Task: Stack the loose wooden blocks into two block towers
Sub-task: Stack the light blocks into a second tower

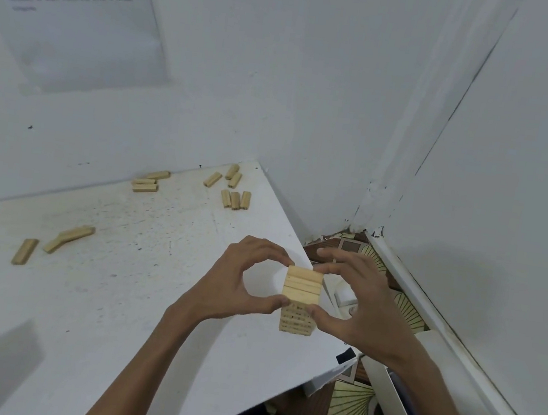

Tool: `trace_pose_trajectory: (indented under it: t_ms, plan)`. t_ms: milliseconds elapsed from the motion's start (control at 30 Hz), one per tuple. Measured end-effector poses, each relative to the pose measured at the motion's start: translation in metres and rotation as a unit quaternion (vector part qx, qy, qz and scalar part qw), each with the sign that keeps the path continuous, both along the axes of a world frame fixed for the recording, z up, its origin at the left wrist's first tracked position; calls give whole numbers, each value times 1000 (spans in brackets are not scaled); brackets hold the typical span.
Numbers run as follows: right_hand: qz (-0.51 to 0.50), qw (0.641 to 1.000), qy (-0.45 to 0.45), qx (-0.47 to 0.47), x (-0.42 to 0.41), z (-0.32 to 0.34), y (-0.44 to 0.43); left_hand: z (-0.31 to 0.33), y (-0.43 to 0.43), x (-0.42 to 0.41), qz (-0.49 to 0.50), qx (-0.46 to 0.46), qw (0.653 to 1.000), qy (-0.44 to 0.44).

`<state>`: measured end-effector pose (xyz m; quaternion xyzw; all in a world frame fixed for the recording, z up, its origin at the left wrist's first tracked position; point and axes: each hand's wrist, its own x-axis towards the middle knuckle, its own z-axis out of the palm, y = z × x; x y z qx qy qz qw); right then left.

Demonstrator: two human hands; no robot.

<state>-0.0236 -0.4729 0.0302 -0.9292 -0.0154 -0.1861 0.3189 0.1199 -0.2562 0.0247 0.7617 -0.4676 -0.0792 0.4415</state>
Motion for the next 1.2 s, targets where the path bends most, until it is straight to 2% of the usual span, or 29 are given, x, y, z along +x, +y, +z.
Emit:
trace_pose_trajectory:
  t_ms: [1200]
  plan:
    - [-23,999,45,12,-9,-1,3,-4,6,-6,8,32,999,41]
